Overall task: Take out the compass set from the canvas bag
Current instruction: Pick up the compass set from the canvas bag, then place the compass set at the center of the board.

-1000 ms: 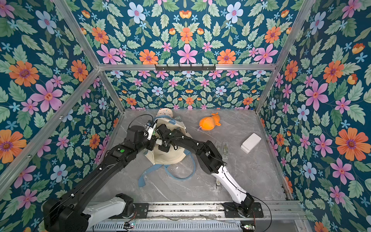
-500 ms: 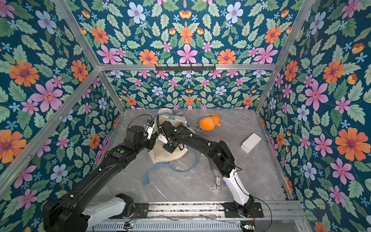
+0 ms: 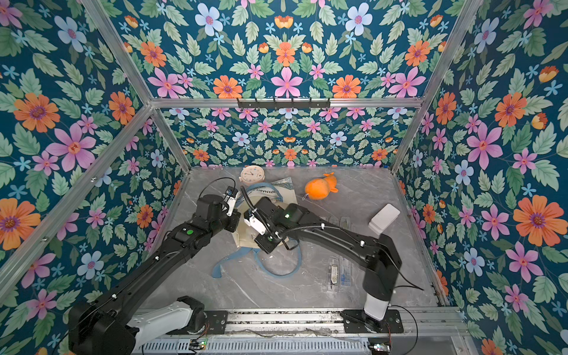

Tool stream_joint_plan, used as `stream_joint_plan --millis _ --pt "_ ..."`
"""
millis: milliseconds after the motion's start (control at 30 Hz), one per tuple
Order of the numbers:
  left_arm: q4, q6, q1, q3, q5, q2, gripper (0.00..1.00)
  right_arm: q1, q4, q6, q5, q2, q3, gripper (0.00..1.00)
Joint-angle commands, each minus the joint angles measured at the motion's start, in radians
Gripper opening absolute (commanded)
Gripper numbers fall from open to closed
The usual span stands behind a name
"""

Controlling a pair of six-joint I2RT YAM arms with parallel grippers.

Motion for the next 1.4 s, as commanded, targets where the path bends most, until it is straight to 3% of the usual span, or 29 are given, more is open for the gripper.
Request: stream_joint_plan --millis 0,133,267,367,733,933,1367 --pt "0.036 -0.017 0.006 0.0 -0.01 -0.009 0.0 0.036 0.005 0.214 -0.002 -0.163 -0.145 0.11" --pt "0.028 -0.021 0.009 0.001 -0.023 -0.024 0.0 0.054 0.053 0.498 0.128 -0.394 -0.403 0.03" --pt "0.034 -0.028 0.014 -0.008 -0.011 -0.04 0.0 0.047 0.13 0.801 0.307 -0.616 -0.67 0.02" --pt "0.035 -0.028 0.014 -0.008 -0.002 -0.04 0.0 0.015 0.209 0.906 0.334 -0.676 -0.805 0.02" --pt "0.039 -0.028 0.013 -0.008 0.023 -0.035 0.0 -0.021 0.358 1.014 0.277 -0.627 -0.987 0.14" --pt "0.044 -0.028 0.014 -0.008 0.035 -0.031 0.0 -0.071 0.472 1.005 0.196 -0.594 -1.05 0.17" --pt "0.042 -0.028 0.014 -0.012 0.04 -0.042 0.0 -0.074 0.432 0.981 0.222 -0.523 -1.051 0.36"
